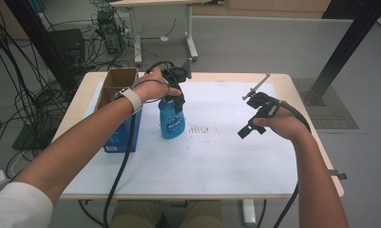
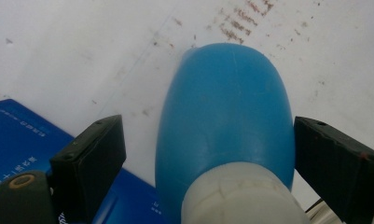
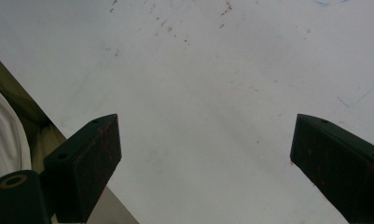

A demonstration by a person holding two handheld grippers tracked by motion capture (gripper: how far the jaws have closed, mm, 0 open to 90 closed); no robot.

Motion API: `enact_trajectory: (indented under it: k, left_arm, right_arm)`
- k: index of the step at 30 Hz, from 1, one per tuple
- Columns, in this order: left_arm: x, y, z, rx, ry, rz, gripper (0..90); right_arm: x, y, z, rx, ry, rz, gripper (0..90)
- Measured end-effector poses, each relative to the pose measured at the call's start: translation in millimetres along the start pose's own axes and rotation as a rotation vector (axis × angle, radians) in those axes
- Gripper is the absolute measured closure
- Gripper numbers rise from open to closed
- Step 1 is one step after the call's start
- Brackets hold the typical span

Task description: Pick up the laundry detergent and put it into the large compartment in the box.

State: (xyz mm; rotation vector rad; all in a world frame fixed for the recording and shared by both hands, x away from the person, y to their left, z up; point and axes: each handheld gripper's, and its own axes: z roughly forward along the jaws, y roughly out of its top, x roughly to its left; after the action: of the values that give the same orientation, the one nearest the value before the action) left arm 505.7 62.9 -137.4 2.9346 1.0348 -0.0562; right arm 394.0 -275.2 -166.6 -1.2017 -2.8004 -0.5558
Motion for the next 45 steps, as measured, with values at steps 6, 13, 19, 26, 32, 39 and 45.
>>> enact_trajectory:
  k: [6,13,19,26,32,39,45]
  left_arm:
    - [-1.0,0.1,6.1,0.001,-0.004,-0.004,12.7]
    - [-0.6,0.3,10.5,0.01,-0.003,-0.006,14.2]
    - [-0.2,-0.3,12.7,0.009,-0.007,-0.008,17.1]
    - [-1.1,-0.2,13.2,0.005,-0.006,-0.008,21.3]
    - [-2.9,0.9,13.7,0.009,-0.003,0.001,26.5]
    - [-5.8,1.9,14.6,0.011,0.004,0.014,37.3]
    - [-7.8,2.4,14.6,0.013,0.015,0.006,38.1]
  right_arm:
    - [0.0,0.1,-0.4,0.0,-0.001,-0.004,8.3]
    - [0.4,-0.2,-0.3,-0.001,-0.001,-0.002,8.3]
    - [0.4,-0.8,0.3,-0.004,0.001,0.0,8.3]
    - [0.3,-0.9,0.3,-0.006,0.002,-0.003,8.3]
    - [0.4,-1.4,0.4,-0.006,0.001,0.001,8.3]
    - [1.3,-1.3,0.2,-0.01,-0.001,-0.004,8.3]
    - [1.4,-1.9,0.0,-0.013,-0.001,-0.007,8.3]
